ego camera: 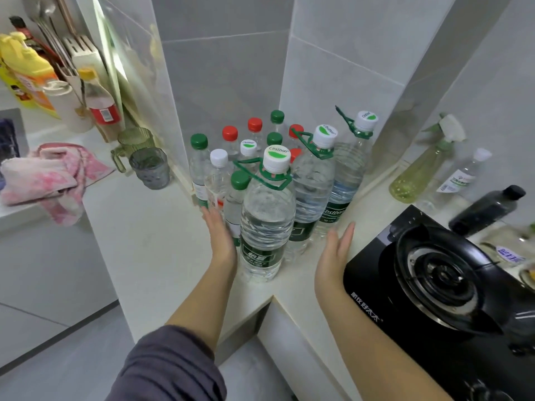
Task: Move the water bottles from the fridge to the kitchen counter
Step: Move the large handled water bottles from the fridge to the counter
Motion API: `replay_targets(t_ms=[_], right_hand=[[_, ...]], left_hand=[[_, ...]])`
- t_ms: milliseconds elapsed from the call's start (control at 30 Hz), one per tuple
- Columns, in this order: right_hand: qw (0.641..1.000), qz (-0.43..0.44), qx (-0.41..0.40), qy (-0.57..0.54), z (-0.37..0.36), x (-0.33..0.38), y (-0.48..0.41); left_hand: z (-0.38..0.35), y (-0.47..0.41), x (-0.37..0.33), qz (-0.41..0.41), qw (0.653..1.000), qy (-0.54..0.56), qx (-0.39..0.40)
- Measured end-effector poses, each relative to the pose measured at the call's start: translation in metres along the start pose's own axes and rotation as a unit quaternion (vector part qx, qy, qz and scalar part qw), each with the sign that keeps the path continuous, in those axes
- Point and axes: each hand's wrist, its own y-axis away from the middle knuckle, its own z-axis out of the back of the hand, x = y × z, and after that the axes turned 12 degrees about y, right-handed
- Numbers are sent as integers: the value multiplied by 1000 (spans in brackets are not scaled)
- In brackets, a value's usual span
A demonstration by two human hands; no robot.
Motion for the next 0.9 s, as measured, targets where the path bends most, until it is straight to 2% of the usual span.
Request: replay_targets(t_ms=[133,267,433,633,900], right_hand=[[995,-26,-77,-59,-33,20,-26],[984,-31,-138,-109,-62,25,-29],[974,-26,-150,-168,-69,20,-32],[967,-36,-175,-182,-76,21,-36],[974,-38,-152,-163,-69,23,-29]], left_hand=[[-6,1,3,-23,999,23,11],[5,-26,-3,-29,999,19,-23],[-3,-57,-14,-26,998,50,-6],[-12,-59,-9,-32,992,120,-21],[-9,-54,-11,-71,995,54,-39]])
